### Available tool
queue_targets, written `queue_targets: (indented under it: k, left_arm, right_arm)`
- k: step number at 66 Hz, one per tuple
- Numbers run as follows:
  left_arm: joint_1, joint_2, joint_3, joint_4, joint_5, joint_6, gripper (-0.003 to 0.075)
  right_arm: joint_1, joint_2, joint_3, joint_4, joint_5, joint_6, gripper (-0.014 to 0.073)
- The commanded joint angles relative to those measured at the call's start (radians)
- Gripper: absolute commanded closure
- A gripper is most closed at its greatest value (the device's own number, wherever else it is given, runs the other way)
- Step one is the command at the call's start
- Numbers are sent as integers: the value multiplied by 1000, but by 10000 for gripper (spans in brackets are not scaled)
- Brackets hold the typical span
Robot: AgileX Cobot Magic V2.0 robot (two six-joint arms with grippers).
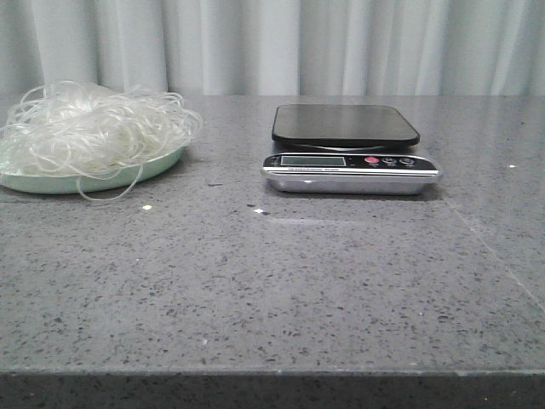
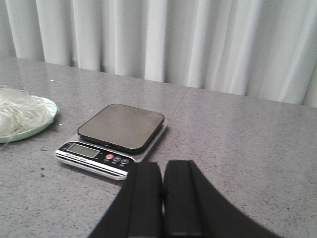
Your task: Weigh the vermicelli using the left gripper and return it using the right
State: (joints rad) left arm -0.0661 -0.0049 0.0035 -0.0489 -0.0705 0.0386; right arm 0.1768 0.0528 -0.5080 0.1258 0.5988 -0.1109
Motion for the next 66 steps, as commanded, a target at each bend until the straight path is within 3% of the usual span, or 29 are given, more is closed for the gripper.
queue_targets:
  k: [1, 10, 30, 47, 66]
  left_arm:
    - [1, -21, 7, -6, -77, -12, 589]
    - [1, -21, 7, -6, -77, -12, 589]
    - [1, -19, 7, -6, -77, -12, 589]
    - [1, -19, 7, -6, -77, -12, 589]
    - [1, -19, 7, -6, -77, -12, 589]
  right_arm:
    - [-68, 7, 45, -47, -122, -3, 426]
    - [-138, -10, 214, -51, -285, -3, 426]
    - [-134, -80, 533, -43, -626, 48, 426]
    - [-134, -80, 527, -43, -635, 53, 426]
    - [-134, -80, 527, -41, -773, 58, 426]
